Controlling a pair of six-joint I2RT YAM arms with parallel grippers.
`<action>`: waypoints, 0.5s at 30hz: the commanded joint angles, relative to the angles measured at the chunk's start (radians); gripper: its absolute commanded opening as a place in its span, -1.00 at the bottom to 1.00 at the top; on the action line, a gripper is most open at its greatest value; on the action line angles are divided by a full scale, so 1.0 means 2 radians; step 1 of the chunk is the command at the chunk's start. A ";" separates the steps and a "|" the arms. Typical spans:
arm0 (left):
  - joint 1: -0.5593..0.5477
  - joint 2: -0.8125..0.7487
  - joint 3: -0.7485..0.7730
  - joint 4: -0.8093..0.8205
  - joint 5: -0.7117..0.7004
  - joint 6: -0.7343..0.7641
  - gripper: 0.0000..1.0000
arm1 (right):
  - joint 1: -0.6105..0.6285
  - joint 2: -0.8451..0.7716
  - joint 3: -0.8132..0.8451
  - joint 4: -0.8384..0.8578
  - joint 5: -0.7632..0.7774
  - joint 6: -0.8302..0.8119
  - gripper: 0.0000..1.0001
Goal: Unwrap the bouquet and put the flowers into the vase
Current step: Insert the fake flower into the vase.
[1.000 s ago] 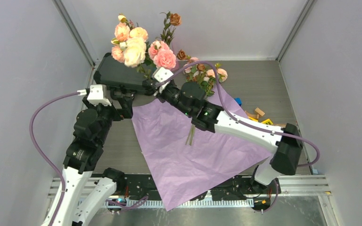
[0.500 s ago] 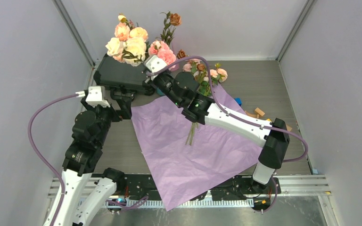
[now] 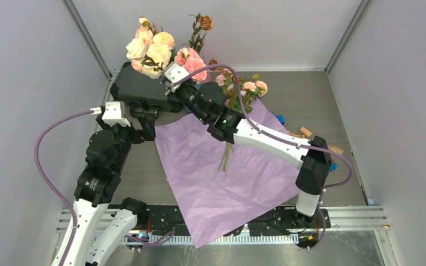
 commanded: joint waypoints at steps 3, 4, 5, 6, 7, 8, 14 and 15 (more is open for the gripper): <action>0.004 -0.002 -0.001 0.013 0.009 0.004 0.99 | -0.016 0.013 0.021 0.035 0.001 0.017 -1.00; 0.004 -0.001 -0.001 0.013 0.010 0.004 0.99 | -0.019 0.017 0.022 0.036 0.000 0.018 -1.00; 0.004 -0.001 -0.001 0.013 0.011 0.004 0.99 | -0.021 0.019 0.022 0.040 0.001 0.020 -1.00; 0.004 -0.001 -0.001 0.013 0.011 0.004 0.99 | -0.025 0.023 0.021 0.042 0.001 0.021 -1.00; 0.004 -0.001 -0.001 0.013 0.011 0.004 0.99 | -0.026 0.024 0.021 0.046 0.001 0.025 -1.00; 0.004 -0.001 -0.001 0.013 0.011 0.005 0.99 | -0.031 0.027 0.020 0.048 0.001 0.028 -1.00; 0.004 -0.001 -0.002 0.014 0.013 0.005 0.99 | -0.049 0.037 0.011 0.071 0.002 0.054 -0.99; 0.004 -0.001 -0.002 0.014 0.014 0.005 0.99 | -0.050 0.041 0.009 0.078 0.003 0.060 -1.00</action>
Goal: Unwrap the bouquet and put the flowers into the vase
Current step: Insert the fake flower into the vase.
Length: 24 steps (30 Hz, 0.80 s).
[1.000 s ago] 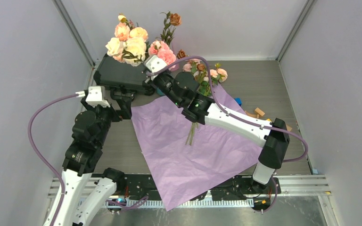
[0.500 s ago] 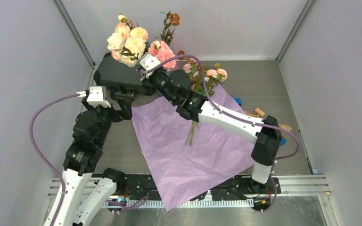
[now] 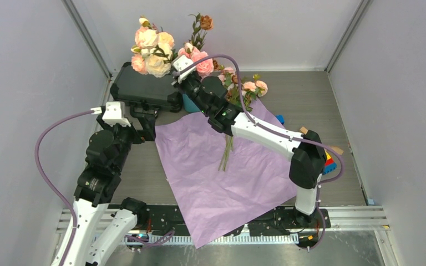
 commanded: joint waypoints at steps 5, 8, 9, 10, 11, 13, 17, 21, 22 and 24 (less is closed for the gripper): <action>0.003 -0.001 -0.002 0.015 0.007 0.006 0.99 | -0.019 0.016 -0.006 0.089 0.021 0.044 -1.00; 0.003 0.001 -0.002 0.015 0.008 0.006 0.99 | -0.022 0.024 -0.012 0.110 0.029 0.049 -1.00; 0.003 0.001 -0.002 0.015 0.009 0.006 0.99 | -0.024 0.026 -0.013 0.112 0.030 0.051 -1.00; 0.003 0.002 -0.002 0.015 0.009 0.006 0.99 | -0.024 0.030 -0.013 0.116 0.031 0.053 -1.00; 0.003 0.002 -0.002 0.015 0.010 0.006 0.99 | -0.026 0.032 -0.013 0.119 0.033 0.056 -1.00; 0.003 0.002 -0.002 0.015 0.010 0.007 0.99 | -0.028 0.037 -0.015 0.125 0.035 0.062 -1.00; 0.003 0.003 -0.002 0.016 0.010 0.007 0.99 | -0.031 0.043 -0.018 0.132 0.036 0.075 -1.00; 0.003 0.003 -0.002 0.016 0.012 0.007 0.99 | -0.031 0.047 -0.020 0.140 0.042 0.083 -1.00; 0.003 0.003 -0.003 0.016 0.013 0.007 0.99 | -0.032 0.048 -0.020 0.142 0.047 0.084 -1.00; 0.003 0.003 -0.003 0.016 0.013 0.007 0.99 | -0.035 0.052 -0.020 0.148 0.051 0.089 -1.00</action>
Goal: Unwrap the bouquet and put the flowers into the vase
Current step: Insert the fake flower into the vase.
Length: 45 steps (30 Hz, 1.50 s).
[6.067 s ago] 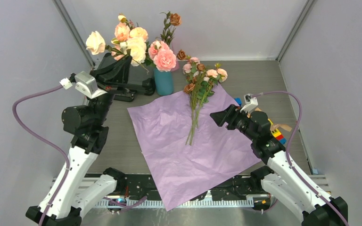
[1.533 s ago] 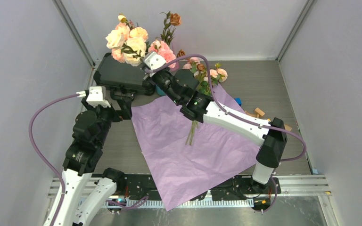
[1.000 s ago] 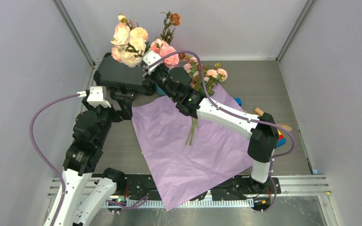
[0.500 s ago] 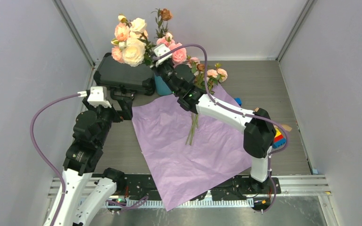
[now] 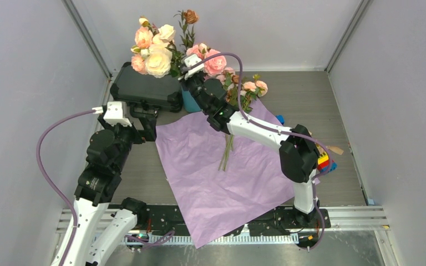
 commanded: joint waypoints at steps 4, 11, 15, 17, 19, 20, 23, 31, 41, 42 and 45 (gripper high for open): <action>0.003 0.001 -0.002 0.016 0.006 0.005 0.99 | -0.012 0.018 0.007 0.055 0.025 0.029 -1.00; 0.003 0.003 -0.003 0.018 0.008 0.005 0.99 | -0.022 0.037 0.011 0.050 0.029 0.035 -1.00; 0.003 0.005 -0.003 0.017 0.010 0.006 0.99 | -0.023 0.048 0.013 0.050 0.034 0.032 -1.00; 0.003 0.006 -0.003 0.017 0.010 0.006 0.99 | -0.024 0.053 0.013 0.049 0.036 0.033 -0.99; 0.003 0.007 -0.003 0.017 0.010 0.006 0.99 | -0.026 0.058 0.013 0.048 0.037 0.035 -1.00; 0.003 0.007 -0.003 0.017 0.010 0.006 0.99 | -0.027 0.060 0.014 0.047 0.037 0.036 -1.00; 0.003 0.008 -0.003 0.017 0.010 0.006 0.99 | -0.030 0.065 0.014 0.044 0.037 0.041 -1.00; 0.003 0.010 -0.003 0.018 0.011 0.007 0.99 | -0.031 0.073 0.009 0.040 0.042 0.049 -1.00; 0.003 0.011 -0.004 0.018 0.010 0.008 0.99 | -0.031 0.070 0.000 0.036 0.042 0.051 -0.73; 0.002 0.011 -0.003 0.017 0.010 0.008 0.99 | -0.031 0.069 -0.001 0.037 0.041 0.050 -0.66; 0.003 0.010 -0.003 0.017 0.010 0.008 0.99 | -0.030 0.063 -0.009 0.036 0.037 0.050 -0.56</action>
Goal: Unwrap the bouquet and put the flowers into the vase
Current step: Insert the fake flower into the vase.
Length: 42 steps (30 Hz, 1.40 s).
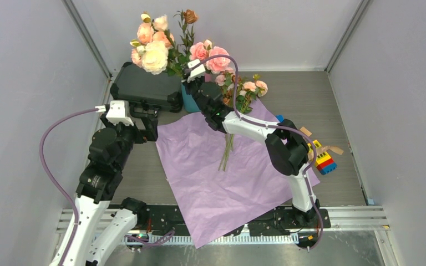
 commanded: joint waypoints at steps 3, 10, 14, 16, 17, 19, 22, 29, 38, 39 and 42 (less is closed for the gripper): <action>0.003 0.002 0.000 0.017 0.004 0.009 0.99 | 0.000 -0.009 -0.019 0.009 0.003 0.004 -0.45; 0.003 0.002 0.000 0.016 0.002 0.010 0.99 | 0.012 -0.022 -0.041 0.015 0.005 -0.011 -0.22; 0.003 0.003 0.000 0.015 0.000 0.010 0.99 | 0.017 -0.035 -0.059 0.021 0.005 -0.012 -0.07; 0.003 0.004 0.000 0.016 0.000 0.010 0.99 | 0.021 -0.043 -0.071 0.026 0.007 -0.017 0.01; 0.003 0.005 0.000 0.015 -0.001 0.011 0.99 | 0.026 -0.049 -0.080 0.030 0.011 -0.020 0.03; 0.003 0.006 0.000 0.015 -0.001 0.011 0.99 | 0.033 -0.060 -0.097 0.039 0.016 -0.028 0.08; 0.003 0.007 -0.001 0.015 -0.006 0.013 0.99 | 0.043 -0.086 -0.122 0.045 0.020 -0.032 0.17; 0.002 0.019 -0.002 0.014 -0.013 0.016 0.99 | 0.082 -0.176 -0.188 -0.011 0.035 -0.024 0.50; 0.003 0.035 -0.002 0.012 -0.013 0.019 0.99 | 0.085 -0.386 -0.266 -0.259 0.036 0.080 0.59; 0.003 0.035 -0.002 0.012 -0.016 0.020 0.99 | 0.085 -0.411 -0.267 -0.282 0.039 0.097 0.59; 0.003 0.038 -0.003 0.013 -0.026 0.024 0.99 | 0.074 -0.462 -0.282 -0.384 0.043 0.150 0.63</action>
